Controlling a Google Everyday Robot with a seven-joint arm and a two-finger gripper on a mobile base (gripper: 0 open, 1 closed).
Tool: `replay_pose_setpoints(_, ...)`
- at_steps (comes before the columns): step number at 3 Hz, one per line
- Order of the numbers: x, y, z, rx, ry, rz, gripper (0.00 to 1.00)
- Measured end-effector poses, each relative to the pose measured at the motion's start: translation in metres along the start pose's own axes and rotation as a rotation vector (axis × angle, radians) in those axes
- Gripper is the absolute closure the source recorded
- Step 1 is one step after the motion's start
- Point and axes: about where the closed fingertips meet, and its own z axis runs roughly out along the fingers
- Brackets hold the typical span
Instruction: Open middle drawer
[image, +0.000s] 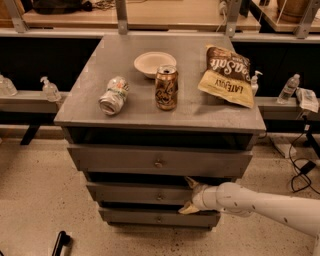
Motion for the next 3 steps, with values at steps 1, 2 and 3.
replay_pose_setpoints(1, -0.005, 0.003, -0.009, 0.003, -0.041, -0.002, 0.56)
replay_pose_setpoints(2, -0.012, 0.009, -0.017, -0.017, -0.069, -0.016, 0.80)
replay_pose_setpoints(3, -0.011, 0.041, -0.033, -0.069, -0.175, 0.012, 1.00)
